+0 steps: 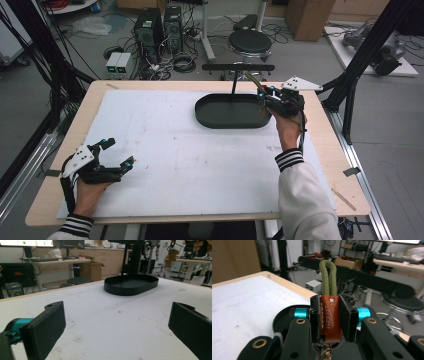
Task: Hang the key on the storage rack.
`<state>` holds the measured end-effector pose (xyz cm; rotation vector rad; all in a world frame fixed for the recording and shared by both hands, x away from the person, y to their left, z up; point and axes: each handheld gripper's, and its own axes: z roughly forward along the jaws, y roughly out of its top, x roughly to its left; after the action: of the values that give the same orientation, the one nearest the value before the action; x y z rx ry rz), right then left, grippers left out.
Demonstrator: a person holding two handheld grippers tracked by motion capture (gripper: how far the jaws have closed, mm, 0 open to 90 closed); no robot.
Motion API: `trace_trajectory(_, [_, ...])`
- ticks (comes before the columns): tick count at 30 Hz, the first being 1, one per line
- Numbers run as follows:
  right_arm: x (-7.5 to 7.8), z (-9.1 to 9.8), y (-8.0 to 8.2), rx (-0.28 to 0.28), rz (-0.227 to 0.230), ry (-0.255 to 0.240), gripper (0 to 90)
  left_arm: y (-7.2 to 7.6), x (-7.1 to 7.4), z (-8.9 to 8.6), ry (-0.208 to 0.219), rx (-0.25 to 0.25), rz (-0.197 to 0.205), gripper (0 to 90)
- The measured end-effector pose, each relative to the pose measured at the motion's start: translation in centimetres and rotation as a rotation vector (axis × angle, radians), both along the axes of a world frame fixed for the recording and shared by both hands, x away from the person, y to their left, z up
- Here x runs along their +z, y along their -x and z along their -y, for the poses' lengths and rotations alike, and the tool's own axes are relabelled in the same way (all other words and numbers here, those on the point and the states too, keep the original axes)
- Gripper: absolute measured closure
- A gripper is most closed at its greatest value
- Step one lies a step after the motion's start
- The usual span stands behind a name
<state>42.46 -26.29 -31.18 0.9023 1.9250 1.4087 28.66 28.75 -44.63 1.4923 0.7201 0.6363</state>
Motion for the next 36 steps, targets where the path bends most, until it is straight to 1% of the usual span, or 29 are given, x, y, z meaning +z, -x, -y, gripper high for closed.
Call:
trace_trajectory(3, [0.3,0.3,-0.2,-0.028,0.017,0.004,73.1,0.1,-0.3,0.0,0.000,0.004,0.013,1.7])
trace_trajectory(4, [0.5,0.5,-0.2,-0.037,0.019,0.004,73.1,0.2,-0.4,-0.1,0.007,0.003,0.016,1.7])
trace_trajectory(6, [0.7,0.9,-0.4,-0.047,0.023,-0.003,73.0,0.3,-0.5,0.0,0.013,-0.001,0.030,1.7])
trace_trajectory(8, [0.9,1.1,-0.4,-0.066,0.036,0.000,73.1,0.5,-0.6,-0.1,0.019,-0.005,0.049,1.7])
trace_trajectory(10, [1.0,1.5,-0.5,-0.086,0.034,-0.004,73.1,0.6,-0.6,-0.1,0.024,-0.004,0.061,1.7])
trace_trajectory(14, [0.7,2.0,-0.9,-0.121,0.024,-0.009,73.0,0.6,-0.6,-0.2,0.016,-0.004,0.060,1.7])
trace_trajectory(15, [0.6,2.2,-1.0,-0.128,0.031,-0.007,73.0,0.6,-0.6,-0.1,0.014,-0.001,0.060,1.7])
trace_trajectory(16, [0.6,2.2,-1.0,-0.135,0.026,-0.005,73.1,0.6,-0.7,-0.1,0.012,0.001,0.061,1.7])
trace_trajectory(19, [0.5,2.4,-1.2,-0.155,0.032,-0.006,73.1,0.6,-0.7,0.0,0.012,0.005,0.063,1.7])
trace_trajectory(21, [0.3,2.6,-1.4,-0.175,0.030,0.008,73.0,0.7,-0.7,-0.1,0.010,0.006,0.067,1.7])
trace_trajectory(22, [0.2,2.7,-1.5,-0.183,0.022,0.006,73.0,0.7,-0.7,0.0,0.011,0.005,0.073,1.7])
trace_trajectory(25, [0.0,2.9,-1.8,-0.201,0.028,0.017,73.1,0.9,-0.8,-0.1,0.020,0.009,0.089,1.7])
trace_trajectory(30, [-0.5,3.2,-2.3,-0.226,0.007,0.014,73.0,0.9,-0.8,-0.1,0.022,0.010,0.089,1.7])
trace_trajectory(33, [-0.7,3.3,-2.6,-0.239,0.007,0.018,73.1,0.9,-0.8,-0.1,0.023,0.011,0.088,1.7])
trace_trajectory(34, [-0.8,3.3,-2.7,-0.244,-0.001,0.016,73.0,0.9,-0.8,-0.1,0.022,0.010,0.088,1.7])
trace_trajectory(35, [-0.9,3.4,-2.8,-0.249,-0.001,0.028,73.0,0.9,-0.8,-0.1,0.022,0.010,0.088,1.7])
trace_trajectory(36, [-1.0,3.4,-2.8,-0.251,-0.007,0.028,73.0,0.9,-0.8,-0.1,0.021,0.010,0.089,1.7])
